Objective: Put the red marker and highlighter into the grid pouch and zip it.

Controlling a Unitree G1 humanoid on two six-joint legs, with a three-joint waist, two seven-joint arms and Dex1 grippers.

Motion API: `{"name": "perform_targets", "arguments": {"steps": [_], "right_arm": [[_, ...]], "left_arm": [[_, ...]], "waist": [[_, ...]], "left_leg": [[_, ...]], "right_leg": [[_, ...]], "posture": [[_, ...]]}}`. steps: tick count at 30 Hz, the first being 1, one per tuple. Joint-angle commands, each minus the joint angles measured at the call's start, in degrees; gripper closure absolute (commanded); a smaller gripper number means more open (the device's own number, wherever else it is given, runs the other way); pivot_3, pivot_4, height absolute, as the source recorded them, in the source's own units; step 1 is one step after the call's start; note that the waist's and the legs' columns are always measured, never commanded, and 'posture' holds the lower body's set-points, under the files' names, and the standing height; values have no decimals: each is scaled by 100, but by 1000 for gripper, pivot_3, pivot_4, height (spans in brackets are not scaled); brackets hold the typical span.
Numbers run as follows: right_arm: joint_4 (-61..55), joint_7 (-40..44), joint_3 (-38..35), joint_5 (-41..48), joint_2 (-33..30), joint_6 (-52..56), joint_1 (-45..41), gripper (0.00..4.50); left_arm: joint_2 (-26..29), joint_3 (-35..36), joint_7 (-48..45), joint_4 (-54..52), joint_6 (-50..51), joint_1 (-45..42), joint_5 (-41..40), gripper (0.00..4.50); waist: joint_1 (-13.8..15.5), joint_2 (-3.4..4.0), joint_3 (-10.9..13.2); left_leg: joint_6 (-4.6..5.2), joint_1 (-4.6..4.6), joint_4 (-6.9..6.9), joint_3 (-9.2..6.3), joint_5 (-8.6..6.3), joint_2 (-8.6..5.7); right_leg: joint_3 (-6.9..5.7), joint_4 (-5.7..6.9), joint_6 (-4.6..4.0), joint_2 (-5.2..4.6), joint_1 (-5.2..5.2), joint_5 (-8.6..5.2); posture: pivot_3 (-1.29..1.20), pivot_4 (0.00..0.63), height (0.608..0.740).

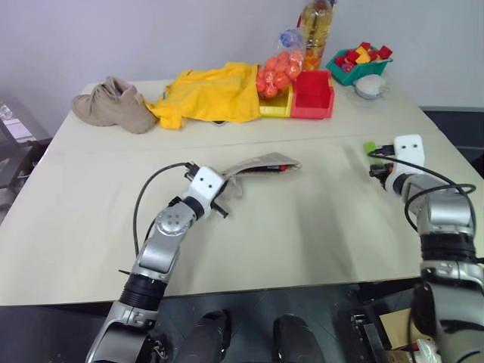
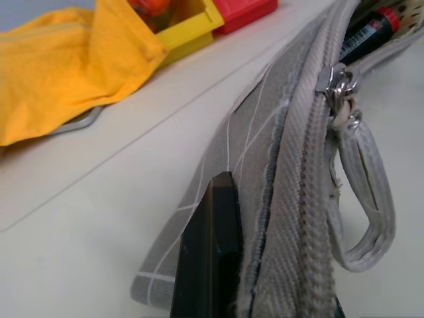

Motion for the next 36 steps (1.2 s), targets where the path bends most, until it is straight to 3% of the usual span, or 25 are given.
{"name": "perform_targets", "arguments": {"steps": [1,8,17,29,36], "right_arm": [[-1950,1436,217,456,-545,-744,438,3647],[-3093,2199,226,1306,-686,-13,702,3647],[-2792,2259,764,1065,-555,-38,601,3647],[-2505,2338,891,848,-547,-136,551,3647],[-2839,2584,1398,244,-912,-293,393,3647]], "left_arm": [[49,130,-5,-37,-104,-128,-82,4500],[43,80,-35,-90,-152,-84,-100,4500],[-11,27,-45,-338,-109,69,-98,4500],[51,-154,-233,-550,-300,180,-21,4500],[238,-452,-632,-603,-763,202,3,4500]], "waist": [[-38,0,0],[-36,-10,3],[-33,-10,4],[-31,-10,4],[-36,-10,4]], "left_leg": [[0,0,0,0,0,0],[4,3,8,-6,-3,1],[7,1,6,-7,-5,0],[7,1,5,-6,-5,0],[7,1,4,-6,-6,0]], "right_leg": [[0,0,0,0,0,0],[-5,-3,6,0,14,1],[-5,-7,6,-2,11,1],[-5,-7,5,-2,11,1],[-5,-7,5,-2,9,1]], "posture": [[0,150,740],[0,150,740],[0,150,740],[0,150,740],[0,150,740]]}}
